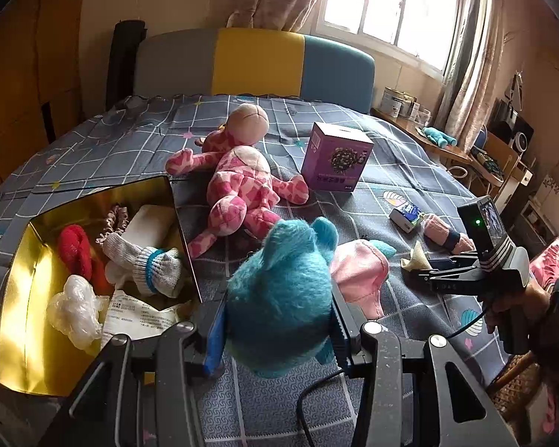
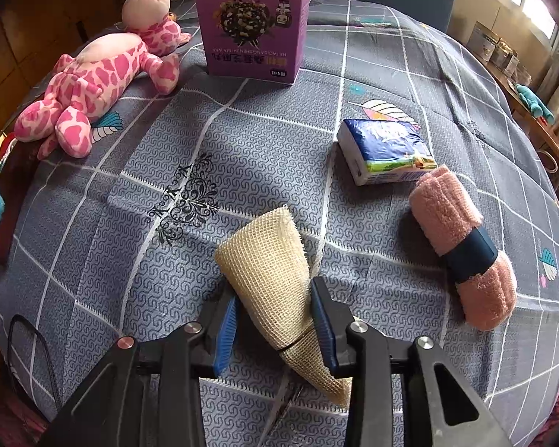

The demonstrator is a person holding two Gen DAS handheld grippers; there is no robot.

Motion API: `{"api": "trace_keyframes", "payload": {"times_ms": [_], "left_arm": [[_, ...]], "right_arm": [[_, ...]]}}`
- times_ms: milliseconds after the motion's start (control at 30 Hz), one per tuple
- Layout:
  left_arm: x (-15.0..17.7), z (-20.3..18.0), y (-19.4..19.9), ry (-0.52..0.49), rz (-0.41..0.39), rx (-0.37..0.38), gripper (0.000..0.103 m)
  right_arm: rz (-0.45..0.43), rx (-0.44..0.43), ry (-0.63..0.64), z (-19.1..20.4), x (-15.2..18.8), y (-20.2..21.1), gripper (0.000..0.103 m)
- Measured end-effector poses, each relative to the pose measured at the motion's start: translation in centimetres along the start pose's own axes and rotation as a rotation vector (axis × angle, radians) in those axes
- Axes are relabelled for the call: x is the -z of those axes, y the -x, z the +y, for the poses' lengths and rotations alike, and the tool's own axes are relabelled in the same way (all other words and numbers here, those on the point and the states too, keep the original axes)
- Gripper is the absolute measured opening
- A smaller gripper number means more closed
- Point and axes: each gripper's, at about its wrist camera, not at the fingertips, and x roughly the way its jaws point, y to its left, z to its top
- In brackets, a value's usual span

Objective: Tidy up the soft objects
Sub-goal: 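Carry the teal plush into the gold box and open the left gripper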

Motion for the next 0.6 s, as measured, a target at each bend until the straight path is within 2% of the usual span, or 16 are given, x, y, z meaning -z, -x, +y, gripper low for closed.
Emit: {"api": "trace_keyframes", "payload": {"times_ms": [333, 433, 600], "left_arm": [[0.6, 1.8, 0.6, 0.055, 0.005, 0.010, 0.047], [0.6, 3.7, 1.7, 0.104, -0.014, 0.004, 0.047], [0.2, 9.5, 4.2, 0.247, -0.061, -0.067, 0.047]], "right_arm": [[-0.015, 0.050, 0.064, 1.0, 0.7, -0.2, 0.038], [-0.021, 0.060, 0.076, 1.1, 0.8, -0.3, 0.038], [-0.028, 0.072, 0.094, 1.3, 0.9, -0.3, 0.038]]}}
